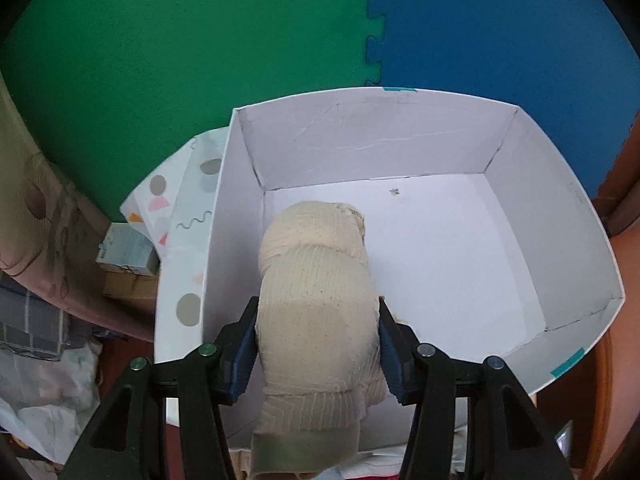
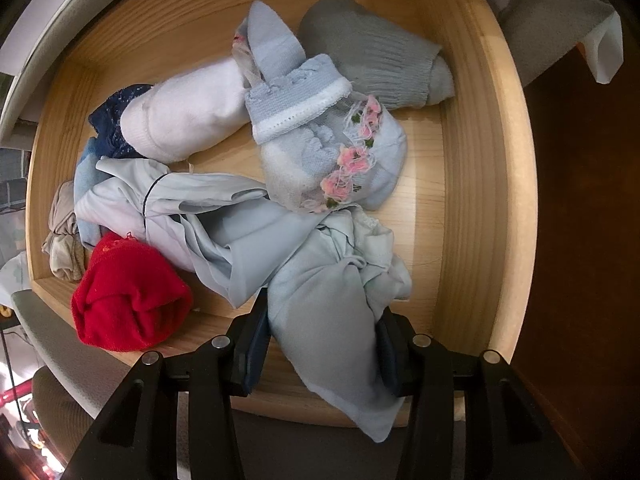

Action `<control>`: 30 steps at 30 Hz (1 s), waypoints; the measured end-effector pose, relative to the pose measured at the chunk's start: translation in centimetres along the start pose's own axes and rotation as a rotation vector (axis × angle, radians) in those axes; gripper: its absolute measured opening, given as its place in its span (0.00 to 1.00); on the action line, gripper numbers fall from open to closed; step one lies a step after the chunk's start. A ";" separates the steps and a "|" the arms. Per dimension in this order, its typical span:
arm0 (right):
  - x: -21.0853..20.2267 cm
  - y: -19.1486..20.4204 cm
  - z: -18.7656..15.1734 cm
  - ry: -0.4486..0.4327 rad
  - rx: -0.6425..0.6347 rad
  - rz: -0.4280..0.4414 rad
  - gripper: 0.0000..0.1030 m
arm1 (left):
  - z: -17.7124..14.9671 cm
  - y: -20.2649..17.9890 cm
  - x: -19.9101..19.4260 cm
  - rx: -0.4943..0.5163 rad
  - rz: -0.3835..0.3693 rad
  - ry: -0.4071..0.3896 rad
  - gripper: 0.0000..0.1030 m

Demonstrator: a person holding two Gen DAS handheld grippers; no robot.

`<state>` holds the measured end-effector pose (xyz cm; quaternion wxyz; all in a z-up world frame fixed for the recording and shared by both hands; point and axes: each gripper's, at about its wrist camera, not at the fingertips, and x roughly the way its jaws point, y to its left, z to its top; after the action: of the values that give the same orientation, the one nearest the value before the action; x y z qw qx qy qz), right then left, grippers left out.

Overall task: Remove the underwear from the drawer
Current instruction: 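Lift the beige bra into the white box and open the left gripper, then carry the light blue bundle into the white box and open the right gripper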

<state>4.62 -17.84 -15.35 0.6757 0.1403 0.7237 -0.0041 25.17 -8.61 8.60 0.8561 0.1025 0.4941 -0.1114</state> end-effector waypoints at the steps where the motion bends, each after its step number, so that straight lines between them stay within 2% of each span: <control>1: 0.0 0.0 0.0 0.000 0.000 0.000 0.43 | -0.1 0.0 0.0 -0.001 0.001 0.002 0.52; 10: 0.1 0.3 0.1 0.000 0.004 -0.002 0.43 | -0.5 -0.4 0.1 0.019 0.052 0.022 0.54; 16: 0.1 0.4 0.1 0.000 0.005 -0.003 0.43 | -0.2 -1.0 0.1 0.070 0.095 0.045 0.58; 21: 0.1 0.6 0.1 -0.001 0.006 -0.009 0.43 | -0.1 -0.6 -1.4 0.065 0.043 0.023 0.60; 30: 0.2 0.9 0.1 0.001 0.003 -0.018 0.43 | 0.0 1.2 -5.4 0.008 -0.001 -0.013 0.61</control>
<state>4.92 -16.95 -15.38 0.6752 0.1350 0.7251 -0.0113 22.85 -6.94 13.38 0.8588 0.1048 0.4882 -0.1145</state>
